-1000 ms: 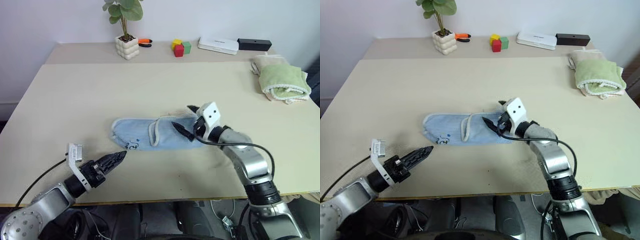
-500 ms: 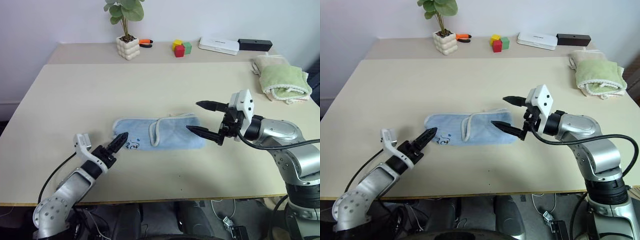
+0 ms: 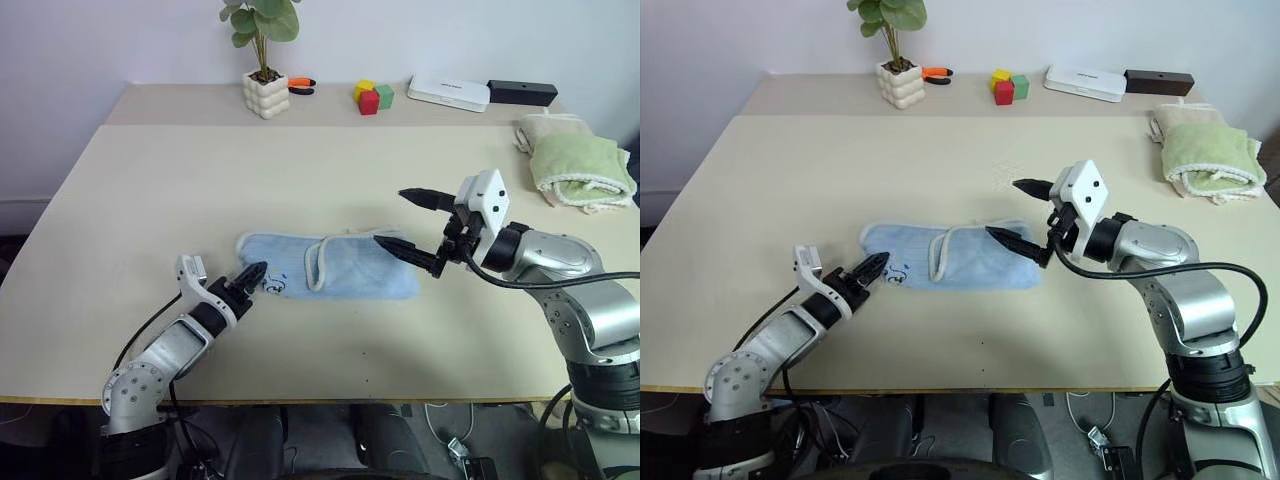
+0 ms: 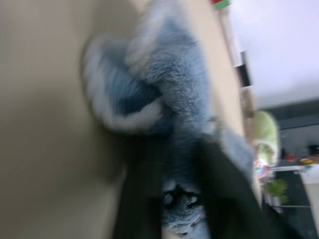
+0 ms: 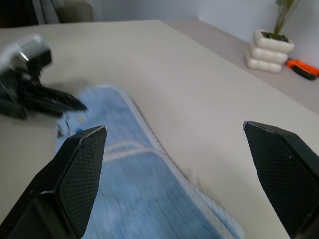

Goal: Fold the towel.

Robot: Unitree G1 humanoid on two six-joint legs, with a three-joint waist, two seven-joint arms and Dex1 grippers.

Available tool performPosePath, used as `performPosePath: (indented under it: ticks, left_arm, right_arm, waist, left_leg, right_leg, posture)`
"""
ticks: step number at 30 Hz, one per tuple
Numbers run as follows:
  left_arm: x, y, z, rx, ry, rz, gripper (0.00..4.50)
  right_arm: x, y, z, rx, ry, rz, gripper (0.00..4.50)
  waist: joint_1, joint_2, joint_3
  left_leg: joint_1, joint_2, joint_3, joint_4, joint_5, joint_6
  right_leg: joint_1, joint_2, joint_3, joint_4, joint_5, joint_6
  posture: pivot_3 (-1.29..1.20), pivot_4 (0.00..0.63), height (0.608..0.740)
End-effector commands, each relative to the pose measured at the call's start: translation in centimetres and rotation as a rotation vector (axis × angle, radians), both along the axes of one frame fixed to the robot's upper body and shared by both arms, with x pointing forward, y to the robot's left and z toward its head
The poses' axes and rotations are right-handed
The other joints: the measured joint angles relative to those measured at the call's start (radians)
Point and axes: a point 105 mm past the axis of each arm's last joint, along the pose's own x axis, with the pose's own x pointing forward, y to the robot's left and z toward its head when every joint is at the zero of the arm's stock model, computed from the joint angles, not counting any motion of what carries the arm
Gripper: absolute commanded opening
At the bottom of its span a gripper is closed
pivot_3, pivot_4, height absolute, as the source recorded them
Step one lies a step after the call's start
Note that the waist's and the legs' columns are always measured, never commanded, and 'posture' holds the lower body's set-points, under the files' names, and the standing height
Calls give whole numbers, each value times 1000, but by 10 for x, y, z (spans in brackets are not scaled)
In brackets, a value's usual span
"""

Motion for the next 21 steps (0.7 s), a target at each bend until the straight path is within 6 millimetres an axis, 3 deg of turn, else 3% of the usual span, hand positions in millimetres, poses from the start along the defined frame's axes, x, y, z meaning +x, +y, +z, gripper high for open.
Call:
performPosePath:
  ticks: [1, 6, 9, 13, 17, 21]
  left_arm:
    - [0, 9, 12, -36, -40, 29, 47]
    - [4, 32, 36, -39, -127, 90, 47]
    - [3, 48, 48, -9, -168, 110, 47]
    - [0, 58, 61, 96, -219, 67, 47]
    - [2, 40, 74, 303, -328, -49, 47]
    - [4, 4, 86, 433, -443, -231, 47]
  right_arm:
    - [-2, -7, 8, -6, -42, -16, 4500]
    - [-7, -25, 8, 5, 0, -32, 4500]
    - [-18, -37, 13, 29, 16, -9, 4500]
    - [-33, -44, 6, -1, 43, 25, 4500]
    - [-33, -40, 3, -7, 31, 30, 4500]
    - [-30, -34, 2, 8, 33, 36, 4500]
  waist:
    - [-2, 0, 0]
    - [0, 0, 0]
    - [0, -1, 0]
    - [0, -1, 0]
    - [-3, 0, 1]
    - [-1, -1, 1]
  left_leg:
    - [0, 0, 0, 0, 0, 0]
    - [0, 0, 0, 0, 0, 0]
    - [0, 0, 0, 0, 0, 0]
    - [0, 0, 0, 0, 0, 0]
    - [0, 0, 1, 0, 0, 0]
    - [-1, 0, 1, 0, 0, 0]
  right_leg:
    - [0, 0, 0, 0, 0, 0]
    - [0, 0, 0, 0, 0, 0]
    - [0, 0, 0, 0, 0, 0]
    - [0, 0, 0, -1, 0, 0]
    - [-1, 0, 0, -1, 0, 0]
    - [-1, 0, 0, -1, 0, 0]
  posture:
    - [0, 150, 740]
    - [0, 150, 740]
    - [0, 150, 740]
    - [0, 150, 740]
    - [0, 150, 740]
    - [0, 150, 740]
